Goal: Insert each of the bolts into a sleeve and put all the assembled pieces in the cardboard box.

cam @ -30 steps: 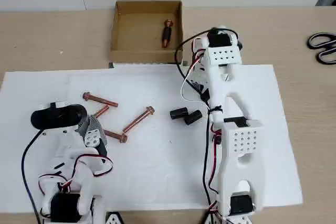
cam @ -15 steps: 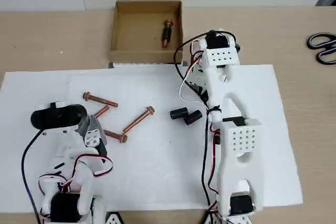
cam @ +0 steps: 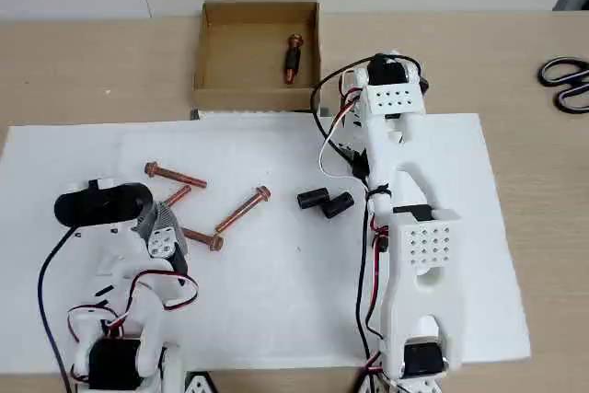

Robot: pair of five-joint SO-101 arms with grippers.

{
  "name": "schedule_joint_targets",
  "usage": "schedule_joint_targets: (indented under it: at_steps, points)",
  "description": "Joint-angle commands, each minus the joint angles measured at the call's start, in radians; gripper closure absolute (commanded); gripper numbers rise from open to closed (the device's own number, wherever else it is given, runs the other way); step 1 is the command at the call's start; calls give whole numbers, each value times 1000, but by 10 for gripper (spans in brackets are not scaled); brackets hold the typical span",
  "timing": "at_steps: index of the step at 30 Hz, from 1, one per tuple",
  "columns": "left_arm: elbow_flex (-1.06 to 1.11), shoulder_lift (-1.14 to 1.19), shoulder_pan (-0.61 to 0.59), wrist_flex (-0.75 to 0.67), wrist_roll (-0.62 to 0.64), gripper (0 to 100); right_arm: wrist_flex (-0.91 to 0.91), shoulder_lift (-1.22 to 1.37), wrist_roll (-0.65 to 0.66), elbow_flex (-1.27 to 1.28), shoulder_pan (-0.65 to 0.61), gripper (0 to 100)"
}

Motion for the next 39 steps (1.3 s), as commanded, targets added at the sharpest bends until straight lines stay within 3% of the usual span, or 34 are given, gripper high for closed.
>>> schedule_joint_targets:
  at_steps: [1, 3, 9, 20, 30, 34, 39]
  points:
    - [-4, -11, -8, 0, 3, 994, 38, -107, 0, -11, -16, 996]
    - [-13, -11, -6, -6, 2, 994, 45, -163, 11, -11, -15, 996]
    - [-168, -8, -3, -60, 3, 993, 51, -380, 218, -6, -12, 997]
    - [-280, 48, 2, -55, -74, 993, 65, -628, 227, 324, 134, 997]
    - [-774, 674, 2, 161, -77, 994, 62, -894, 230, 621, 266, 997]
    - [-977, 933, 0, 279, -86, 994, 64, -998, 322, 706, 280, 997]
    - [-1101, 1200, 2, 358, -293, 994, 62, -1106, 400, 824, 280, 997]
